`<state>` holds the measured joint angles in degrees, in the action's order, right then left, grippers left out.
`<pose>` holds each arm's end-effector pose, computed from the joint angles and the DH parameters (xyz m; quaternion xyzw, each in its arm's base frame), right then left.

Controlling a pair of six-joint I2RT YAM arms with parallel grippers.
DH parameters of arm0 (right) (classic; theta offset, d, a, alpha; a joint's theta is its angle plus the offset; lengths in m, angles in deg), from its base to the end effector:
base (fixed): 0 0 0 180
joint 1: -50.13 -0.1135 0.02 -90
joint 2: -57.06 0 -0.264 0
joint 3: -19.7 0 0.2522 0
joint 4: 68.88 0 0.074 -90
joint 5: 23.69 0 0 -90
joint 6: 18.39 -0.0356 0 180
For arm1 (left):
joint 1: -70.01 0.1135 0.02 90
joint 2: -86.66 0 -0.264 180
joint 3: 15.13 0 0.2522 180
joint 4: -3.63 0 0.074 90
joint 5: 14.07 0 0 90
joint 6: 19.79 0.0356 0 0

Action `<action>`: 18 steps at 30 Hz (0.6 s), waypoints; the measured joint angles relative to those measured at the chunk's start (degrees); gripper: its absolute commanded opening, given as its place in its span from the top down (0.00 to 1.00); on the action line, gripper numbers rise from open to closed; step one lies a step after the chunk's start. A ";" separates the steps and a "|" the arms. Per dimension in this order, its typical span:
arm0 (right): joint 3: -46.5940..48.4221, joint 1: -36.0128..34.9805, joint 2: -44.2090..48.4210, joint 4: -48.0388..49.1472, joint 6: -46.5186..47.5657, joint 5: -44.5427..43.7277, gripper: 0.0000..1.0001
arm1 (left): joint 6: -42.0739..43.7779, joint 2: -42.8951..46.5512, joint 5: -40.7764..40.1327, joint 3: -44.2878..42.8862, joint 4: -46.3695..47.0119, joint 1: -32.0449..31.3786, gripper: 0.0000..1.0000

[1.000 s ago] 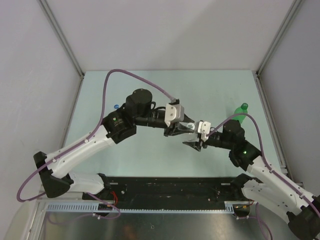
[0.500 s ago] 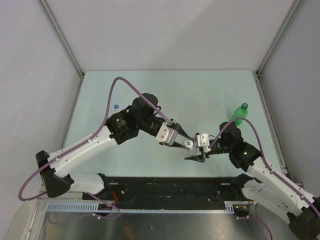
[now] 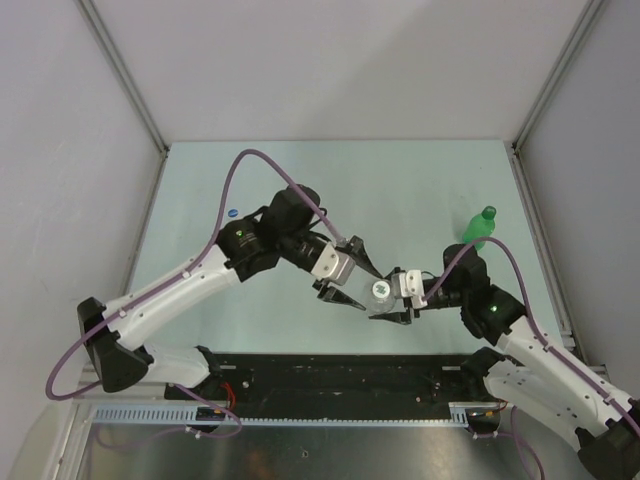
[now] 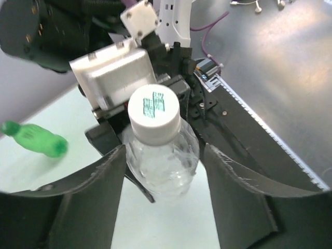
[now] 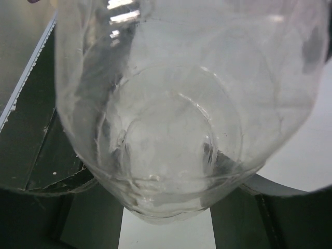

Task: Screw on the bottle caps
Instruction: Screw the bottle cap onto the plastic bottle.

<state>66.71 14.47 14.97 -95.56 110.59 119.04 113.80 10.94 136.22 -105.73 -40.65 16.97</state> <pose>0.1168 0.1187 0.2767 -0.6478 0.4389 0.3529 0.5130 0.1427 -0.2411 0.3891 0.7261 0.3073 -0.4681 0.3991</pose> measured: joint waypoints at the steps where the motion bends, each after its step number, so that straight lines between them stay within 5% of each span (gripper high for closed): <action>1: 0.04 0.00 0.07 0.48 0.02 0.20 1.00 | 0.02 -0.04 -0.02 0.00 -0.79 0.22 0.18; 4: 0.20 0.07 0.22 1.53 0.07 0.35 1.00 | -0.09 -0.04 -0.11 -0.37 -2.67 0.72 0.03; 11: 0.20 0.92 -0.35 3.87 -2.69 -2.99 1.00 | -4.90 0.26 -4.92 -2.64 -1.90 1.44 0.00; 18: 0.26 3.15 -5.66 15.12 -14.10 -22.43 1.00 | -27.89 1.95 -35.52 -2.56 9.38 2.23 0.00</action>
<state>66.98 17.62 9.31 -80.44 96.50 96.61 85.91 12.88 100.71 -108.29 -31.27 19.20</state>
